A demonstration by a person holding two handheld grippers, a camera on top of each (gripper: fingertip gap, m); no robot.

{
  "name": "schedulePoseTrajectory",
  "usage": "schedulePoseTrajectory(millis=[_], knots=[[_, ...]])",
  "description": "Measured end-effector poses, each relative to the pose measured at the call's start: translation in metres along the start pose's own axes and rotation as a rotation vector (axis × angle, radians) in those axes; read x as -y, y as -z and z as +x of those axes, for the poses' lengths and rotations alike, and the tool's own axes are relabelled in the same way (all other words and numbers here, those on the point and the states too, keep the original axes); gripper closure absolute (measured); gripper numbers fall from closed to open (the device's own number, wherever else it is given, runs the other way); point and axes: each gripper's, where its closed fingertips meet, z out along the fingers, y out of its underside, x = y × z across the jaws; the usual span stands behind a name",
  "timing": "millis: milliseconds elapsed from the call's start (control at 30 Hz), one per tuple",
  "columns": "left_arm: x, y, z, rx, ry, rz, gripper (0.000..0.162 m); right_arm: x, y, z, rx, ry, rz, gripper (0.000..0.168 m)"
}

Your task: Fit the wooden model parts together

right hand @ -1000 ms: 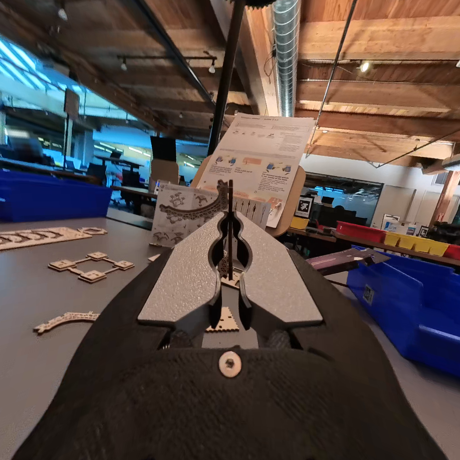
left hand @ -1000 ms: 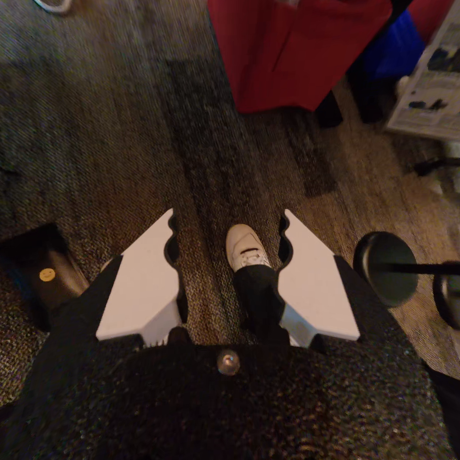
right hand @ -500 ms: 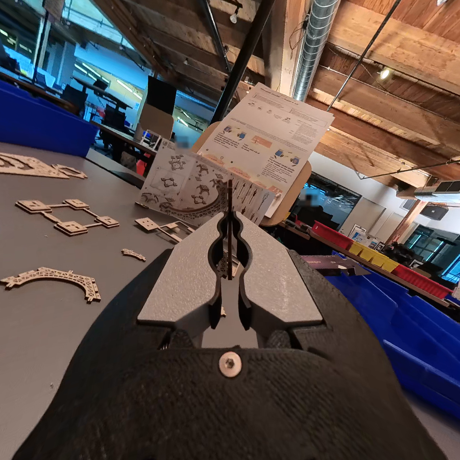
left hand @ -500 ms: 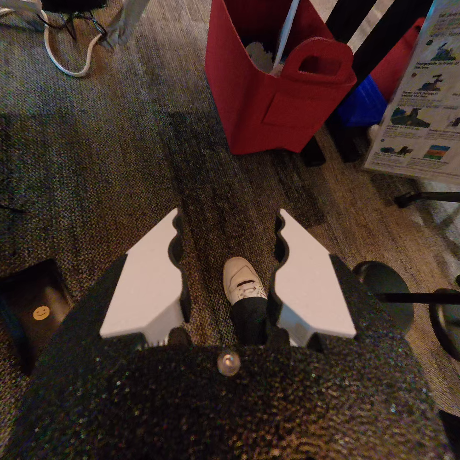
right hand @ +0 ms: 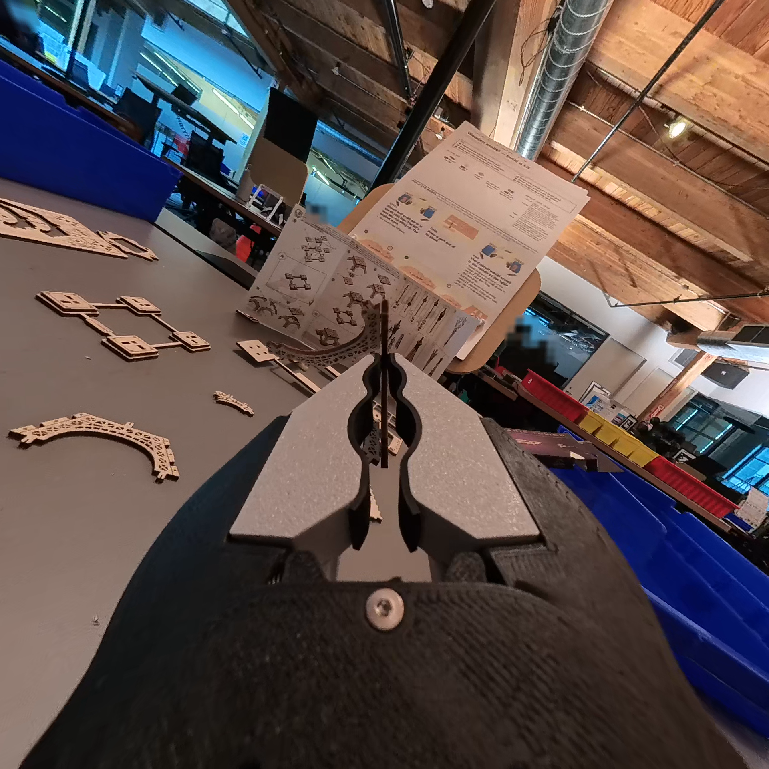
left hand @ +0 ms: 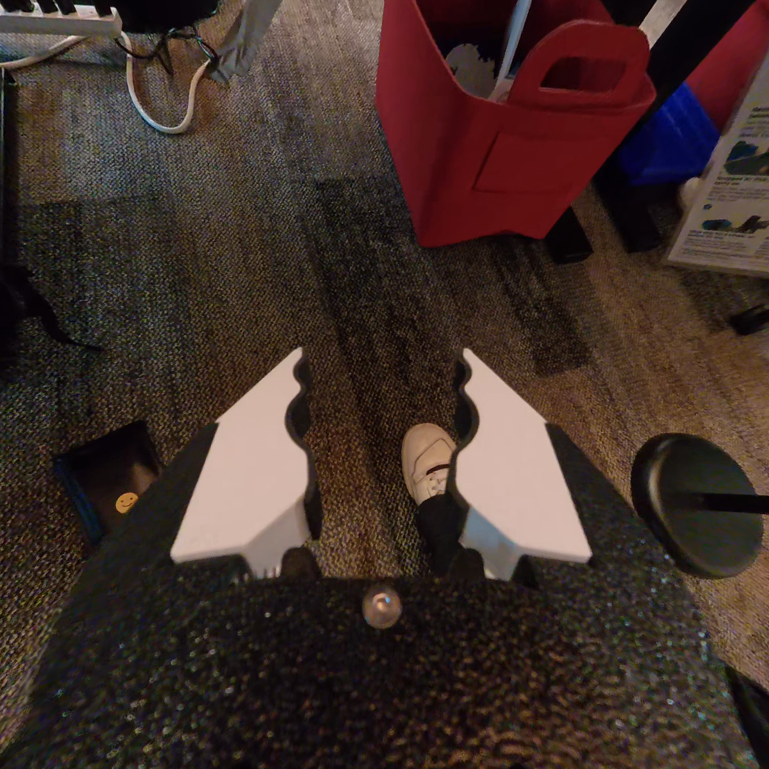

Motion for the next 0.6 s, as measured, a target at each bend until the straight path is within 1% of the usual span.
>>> schedulePoseTrajectory(millis=[133, 267, 400, 600], knots=[[0.012, 0.003, -0.002, 0.030, -0.015, 0.071, 0.086, -0.003, -0.001, -0.001, -0.003, 0.030, -0.018, 0.168], [0.023, 0.007, 0.000, 0.042, -0.048, 0.151, 0.085, -0.003, -0.001, 0.002, -0.016, 0.018, -0.019, 0.168], [0.019, 0.003, 0.009, 0.017, -0.067, 0.132, 0.085, -0.006, -0.003, -0.004, 0.003, 0.062, -0.041, 0.168], [0.025, 0.005, 0.017, -0.028, -0.067, 0.155, 0.087, -0.011, -0.005, -0.016, 0.035, 0.150, -0.075, 0.168]])
